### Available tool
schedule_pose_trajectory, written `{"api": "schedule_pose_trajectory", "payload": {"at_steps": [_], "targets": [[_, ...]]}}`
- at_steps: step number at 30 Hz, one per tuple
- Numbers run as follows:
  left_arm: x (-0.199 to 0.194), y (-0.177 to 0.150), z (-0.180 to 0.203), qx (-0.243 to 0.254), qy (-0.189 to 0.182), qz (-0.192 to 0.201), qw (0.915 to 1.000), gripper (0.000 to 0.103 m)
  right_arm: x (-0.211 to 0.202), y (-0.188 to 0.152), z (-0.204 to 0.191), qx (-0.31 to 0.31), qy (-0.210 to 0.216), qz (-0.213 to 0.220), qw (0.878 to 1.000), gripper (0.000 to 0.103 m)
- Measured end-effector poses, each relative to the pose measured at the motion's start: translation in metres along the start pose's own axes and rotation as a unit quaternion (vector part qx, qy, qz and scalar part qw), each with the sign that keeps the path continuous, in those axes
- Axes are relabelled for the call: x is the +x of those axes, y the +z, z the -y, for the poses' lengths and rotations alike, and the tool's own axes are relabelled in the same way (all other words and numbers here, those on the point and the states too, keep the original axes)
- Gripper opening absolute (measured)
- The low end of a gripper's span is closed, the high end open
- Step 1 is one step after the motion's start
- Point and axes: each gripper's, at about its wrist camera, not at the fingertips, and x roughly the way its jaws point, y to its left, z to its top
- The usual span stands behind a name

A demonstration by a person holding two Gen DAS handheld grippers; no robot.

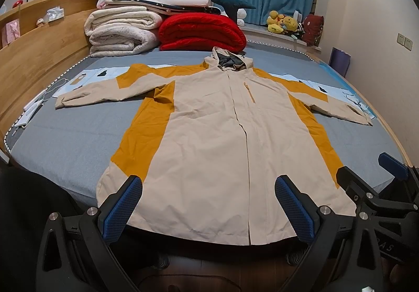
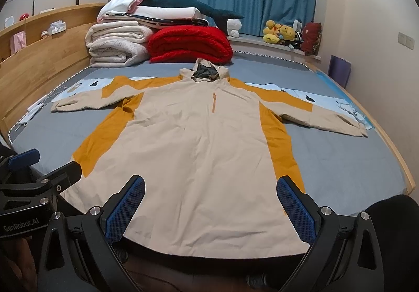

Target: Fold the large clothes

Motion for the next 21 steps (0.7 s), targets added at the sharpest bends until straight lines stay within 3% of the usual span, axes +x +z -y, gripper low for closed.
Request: {"api": "schedule_pose_trajectory", "payload": {"at_steps": [21], "targets": [[0.0021,-0.0040,0.0054,0.002,0.000,0.001,1.0000,0.101,0.0008,-0.0011,0.0000,0.001,0.000,0.000,1.000,0.100]]}}
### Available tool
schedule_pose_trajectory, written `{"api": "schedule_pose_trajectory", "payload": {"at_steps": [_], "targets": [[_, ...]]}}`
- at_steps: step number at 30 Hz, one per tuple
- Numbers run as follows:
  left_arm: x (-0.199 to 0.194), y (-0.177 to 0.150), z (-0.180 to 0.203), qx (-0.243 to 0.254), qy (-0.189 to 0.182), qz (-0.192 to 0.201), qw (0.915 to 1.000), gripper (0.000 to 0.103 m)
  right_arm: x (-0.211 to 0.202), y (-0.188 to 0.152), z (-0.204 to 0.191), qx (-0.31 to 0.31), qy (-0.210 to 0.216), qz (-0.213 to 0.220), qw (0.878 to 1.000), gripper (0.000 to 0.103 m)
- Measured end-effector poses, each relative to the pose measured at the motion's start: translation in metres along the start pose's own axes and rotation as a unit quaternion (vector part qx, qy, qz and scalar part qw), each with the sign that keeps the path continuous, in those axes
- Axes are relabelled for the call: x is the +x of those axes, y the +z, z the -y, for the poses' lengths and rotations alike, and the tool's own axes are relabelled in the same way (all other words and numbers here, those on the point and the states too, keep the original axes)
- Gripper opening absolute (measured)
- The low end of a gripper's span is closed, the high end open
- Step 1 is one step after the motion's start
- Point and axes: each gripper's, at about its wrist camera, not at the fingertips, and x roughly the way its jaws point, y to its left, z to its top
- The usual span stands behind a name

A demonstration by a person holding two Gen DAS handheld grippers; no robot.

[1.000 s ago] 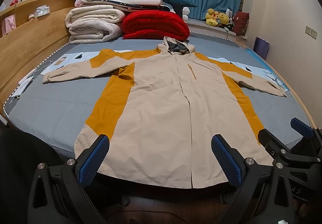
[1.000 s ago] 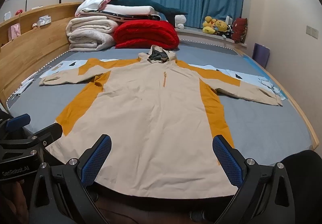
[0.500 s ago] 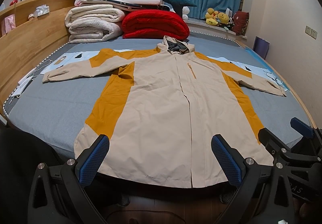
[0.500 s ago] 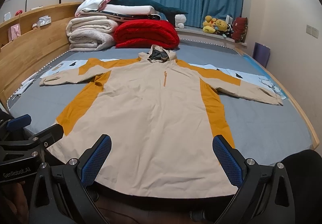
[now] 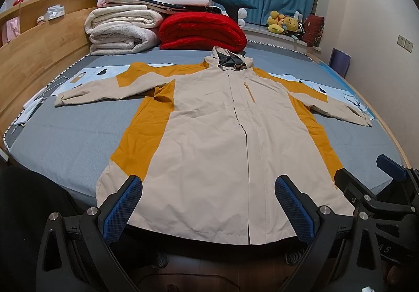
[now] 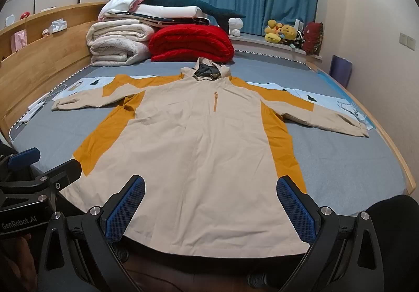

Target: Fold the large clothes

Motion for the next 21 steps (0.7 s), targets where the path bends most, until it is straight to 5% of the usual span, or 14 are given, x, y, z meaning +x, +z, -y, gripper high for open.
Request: {"api": "schedule_pose_trajectory", "payload": {"at_steps": [21], "targets": [[-0.0020,0.0030,-0.0016,0.004,-0.006,0.002,1.0000,0.094,-0.0004,0.0009,0.0000,0.000,0.001,0.000,1.000,0.100]]}}
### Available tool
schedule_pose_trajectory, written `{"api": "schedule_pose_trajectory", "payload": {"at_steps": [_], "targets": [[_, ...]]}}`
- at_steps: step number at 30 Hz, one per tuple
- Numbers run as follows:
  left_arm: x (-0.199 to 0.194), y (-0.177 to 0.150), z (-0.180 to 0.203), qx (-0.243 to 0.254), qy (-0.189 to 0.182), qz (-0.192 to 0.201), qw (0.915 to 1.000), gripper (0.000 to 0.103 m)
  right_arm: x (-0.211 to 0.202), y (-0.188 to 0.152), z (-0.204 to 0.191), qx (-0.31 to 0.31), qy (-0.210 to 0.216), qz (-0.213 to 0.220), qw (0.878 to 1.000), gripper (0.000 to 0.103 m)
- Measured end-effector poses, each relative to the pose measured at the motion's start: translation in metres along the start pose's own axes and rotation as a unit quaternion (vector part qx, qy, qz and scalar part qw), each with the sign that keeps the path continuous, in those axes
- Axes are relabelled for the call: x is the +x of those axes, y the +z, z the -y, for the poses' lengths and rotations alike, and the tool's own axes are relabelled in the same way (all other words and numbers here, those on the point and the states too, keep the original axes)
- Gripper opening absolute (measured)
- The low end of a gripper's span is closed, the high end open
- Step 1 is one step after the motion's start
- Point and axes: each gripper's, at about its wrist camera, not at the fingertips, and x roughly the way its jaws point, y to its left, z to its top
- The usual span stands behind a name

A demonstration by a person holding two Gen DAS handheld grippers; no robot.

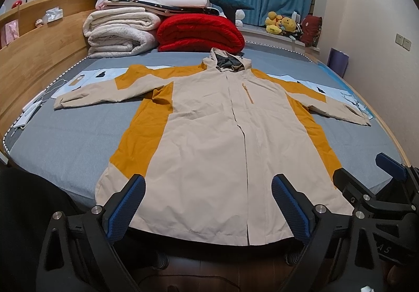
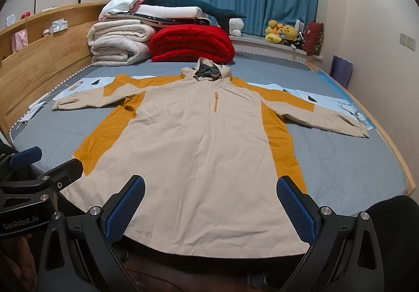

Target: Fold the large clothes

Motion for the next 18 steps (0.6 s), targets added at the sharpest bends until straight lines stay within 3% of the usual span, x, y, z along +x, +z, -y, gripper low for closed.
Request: {"api": "schedule_pose_trajectory", "payload": {"at_steps": [4,7,11,14,18], "targets": [[0.002,0.000,0.003,0.008,-0.003,-0.007,0.9999,0.079,0.000,0.000,0.000,0.000,-0.001,-0.001,1.000,0.100],[-0.002,0.001,0.005,0.016,0.002,-0.004,0.9999,0.074,0.000,0.001,0.000,0.001,-0.003,0.000,1.000,0.100],[-0.009,0.005,0.003,0.020,0.011,0.006,0.9997,0.072,0.000,0.001,0.000,0.015,-0.005,-0.001,1.000,0.096],[-0.011,0.010,-0.001,-0.006,0.013,-0.014,0.9998,0.071,0.001,0.002,-0.001,0.021,0.005,-0.005,1.000,0.090],[-0.017,0.011,0.003,0.000,0.013,0.007,0.9999,0.070,0.005,0.007,-0.002,0.025,0.017,-0.010,0.999,0.083]]}}
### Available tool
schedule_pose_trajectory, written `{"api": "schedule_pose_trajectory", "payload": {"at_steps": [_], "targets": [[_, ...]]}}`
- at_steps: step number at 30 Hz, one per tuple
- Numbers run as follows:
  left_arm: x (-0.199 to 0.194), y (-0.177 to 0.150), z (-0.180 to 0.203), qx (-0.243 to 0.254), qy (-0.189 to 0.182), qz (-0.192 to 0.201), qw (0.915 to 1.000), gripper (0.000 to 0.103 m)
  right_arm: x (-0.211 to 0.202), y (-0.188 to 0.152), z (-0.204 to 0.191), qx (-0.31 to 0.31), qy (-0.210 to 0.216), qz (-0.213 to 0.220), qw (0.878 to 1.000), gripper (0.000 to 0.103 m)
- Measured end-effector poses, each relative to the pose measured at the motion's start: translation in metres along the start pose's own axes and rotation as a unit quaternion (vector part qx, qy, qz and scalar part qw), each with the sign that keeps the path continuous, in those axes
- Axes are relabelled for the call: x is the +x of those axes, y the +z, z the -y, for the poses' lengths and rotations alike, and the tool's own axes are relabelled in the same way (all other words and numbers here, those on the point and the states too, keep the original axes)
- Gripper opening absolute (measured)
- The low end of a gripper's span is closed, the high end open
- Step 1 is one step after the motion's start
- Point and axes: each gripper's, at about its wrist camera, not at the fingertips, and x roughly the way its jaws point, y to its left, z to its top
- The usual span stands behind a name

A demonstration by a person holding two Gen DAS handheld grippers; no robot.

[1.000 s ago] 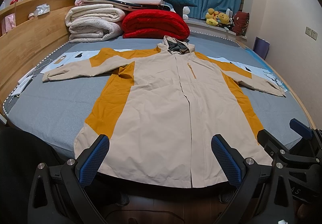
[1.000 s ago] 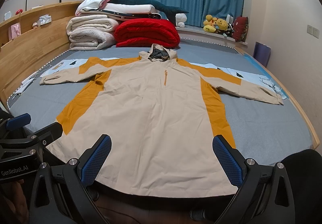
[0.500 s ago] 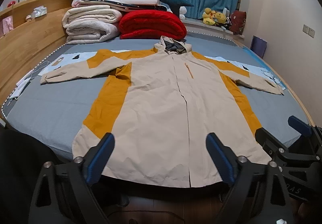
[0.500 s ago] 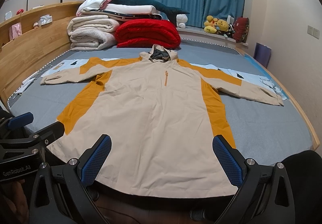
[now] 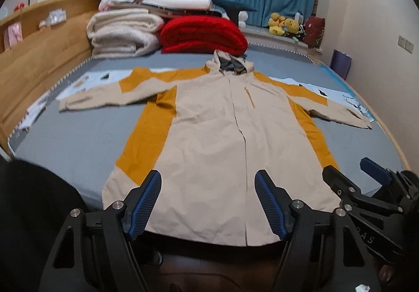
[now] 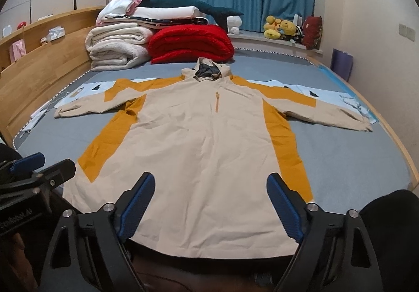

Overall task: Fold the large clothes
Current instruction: 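Reach the left tool to the sleeve cuff and grasp it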

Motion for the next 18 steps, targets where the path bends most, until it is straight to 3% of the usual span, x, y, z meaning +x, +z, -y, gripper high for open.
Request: {"api": "schedule_pose_trajectory", "payload": {"at_steps": [3,5,11,18], "targets": [[0.006,-0.006,0.001,0.015,0.004,0.020,0.9997,0.063,0.006,0.001,-0.002,-0.002,0.006,-0.007,1.000,0.077],[0.017,-0.002,-0.005,-0.005,-0.001,-0.006,1.0000,0.053,0.012,0.000,-0.003,-0.001,0.013,-0.018,1.000,0.074],[0.031,0.029,-0.019,-0.029,-0.008,0.007,0.9995,0.053,0.024,0.016,0.002,0.012,0.030,-0.029,0.999,0.062],[0.076,0.104,-0.042,-0.036,-0.006,0.043,0.9984,0.053,0.042,0.080,0.019,0.018,0.013,0.030,0.999,0.057]]}}
